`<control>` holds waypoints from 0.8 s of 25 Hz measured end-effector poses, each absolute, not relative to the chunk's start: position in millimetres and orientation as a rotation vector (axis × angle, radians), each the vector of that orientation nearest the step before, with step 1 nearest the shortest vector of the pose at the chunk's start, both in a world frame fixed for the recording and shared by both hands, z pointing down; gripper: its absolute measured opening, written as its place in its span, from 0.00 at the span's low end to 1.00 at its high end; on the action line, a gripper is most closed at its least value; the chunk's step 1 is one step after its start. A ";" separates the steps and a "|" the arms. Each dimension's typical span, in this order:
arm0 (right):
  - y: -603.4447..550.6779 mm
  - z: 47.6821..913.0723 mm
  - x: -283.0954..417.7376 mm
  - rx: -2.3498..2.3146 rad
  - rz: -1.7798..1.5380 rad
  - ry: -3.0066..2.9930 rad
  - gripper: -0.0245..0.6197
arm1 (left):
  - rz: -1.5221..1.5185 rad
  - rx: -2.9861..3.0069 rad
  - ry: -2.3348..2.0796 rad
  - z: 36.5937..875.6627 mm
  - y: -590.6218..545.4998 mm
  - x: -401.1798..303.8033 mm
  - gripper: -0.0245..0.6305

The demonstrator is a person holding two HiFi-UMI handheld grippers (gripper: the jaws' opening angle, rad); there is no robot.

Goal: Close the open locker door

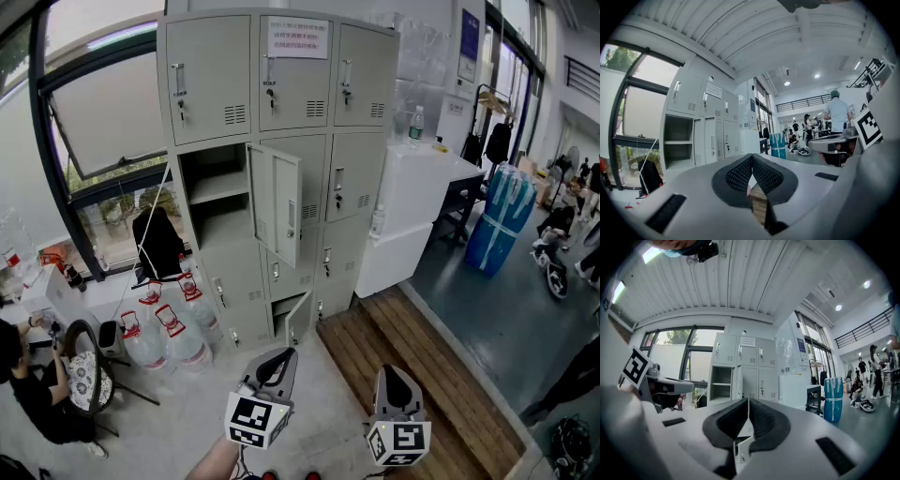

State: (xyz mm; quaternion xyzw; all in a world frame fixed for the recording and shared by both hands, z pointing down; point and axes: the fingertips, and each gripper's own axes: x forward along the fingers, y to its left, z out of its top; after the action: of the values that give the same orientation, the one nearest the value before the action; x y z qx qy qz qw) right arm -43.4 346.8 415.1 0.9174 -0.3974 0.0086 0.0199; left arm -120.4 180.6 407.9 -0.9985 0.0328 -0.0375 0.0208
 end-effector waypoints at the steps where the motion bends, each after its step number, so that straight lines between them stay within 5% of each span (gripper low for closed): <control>1: 347.8 413.9 -42.0 2.853 0.024 -1.237 0.07 | -0.118 -3.094 0.101 407.7 181.3 -119.0 0.07; 20: 382.4 436.4 -3.8 2.791 0.051 -1.298 0.07 | -0.124 -3.099 0.190 419.4 209.3 -79.7 0.07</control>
State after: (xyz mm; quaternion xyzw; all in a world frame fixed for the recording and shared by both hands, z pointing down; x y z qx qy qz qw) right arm -3.8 382.4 436.4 0.9061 -0.4215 0.0166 0.0314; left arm -79.7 209.3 419.4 -0.9972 0.0612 -0.0399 0.0172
